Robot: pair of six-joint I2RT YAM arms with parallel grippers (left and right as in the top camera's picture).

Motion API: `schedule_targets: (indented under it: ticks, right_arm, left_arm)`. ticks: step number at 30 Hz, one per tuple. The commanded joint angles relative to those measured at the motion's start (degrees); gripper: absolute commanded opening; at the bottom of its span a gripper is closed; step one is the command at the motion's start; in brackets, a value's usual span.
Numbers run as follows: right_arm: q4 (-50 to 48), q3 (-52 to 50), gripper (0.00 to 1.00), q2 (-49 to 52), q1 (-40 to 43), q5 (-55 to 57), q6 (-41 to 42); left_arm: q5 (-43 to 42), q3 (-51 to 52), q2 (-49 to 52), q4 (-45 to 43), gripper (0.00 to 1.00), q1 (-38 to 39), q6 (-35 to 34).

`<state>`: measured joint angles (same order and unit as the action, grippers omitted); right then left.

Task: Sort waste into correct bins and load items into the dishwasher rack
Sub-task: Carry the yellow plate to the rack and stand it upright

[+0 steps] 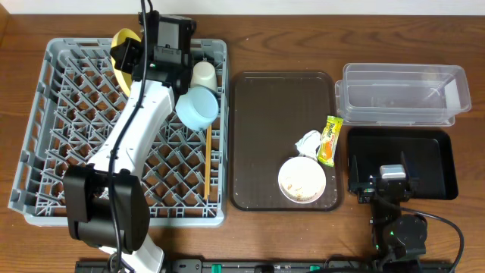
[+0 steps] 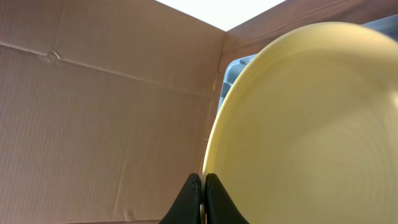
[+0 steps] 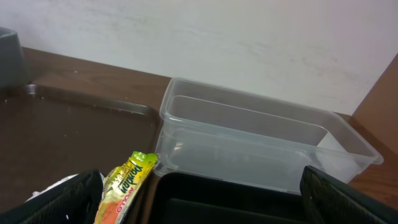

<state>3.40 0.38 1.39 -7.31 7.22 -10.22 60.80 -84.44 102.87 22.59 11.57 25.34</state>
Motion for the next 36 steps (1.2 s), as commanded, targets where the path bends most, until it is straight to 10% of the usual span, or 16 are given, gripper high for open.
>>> schedule_targets:
  ticks: [1, 8, 11, 17, 36]
  right_arm:
    - [0.2, -0.1, 0.99, 0.0, 0.3, -0.2, -0.6]
    - [0.2, -0.1, 0.99, 0.1, 0.3, -0.2, -0.6]
    - [0.2, -0.1, 0.99, 0.1, 0.3, -0.2, -0.6]
    - [0.2, -0.1, 0.99, 0.1, 0.3, -0.2, -0.6]
    - [0.2, -0.1, 0.99, 0.1, 0.3, -0.2, -0.6]
  left_arm:
    - [1.2, 0.6, 0.1, 0.0, 0.06, 2.1, -0.9]
    - [1.2, 0.6, 0.1, 0.2, 0.13, 7.3, -1.6]
    - [1.2, 0.6, 0.1, 2.0, 0.45, 9.4, -4.2]
    - [-0.7, 0.5, -0.1, 6.0, 0.7, 10.5, -8.5]
    - [-64.8, -3.0, -23.9, 10.4, 0.91, -6.8, -30.8]
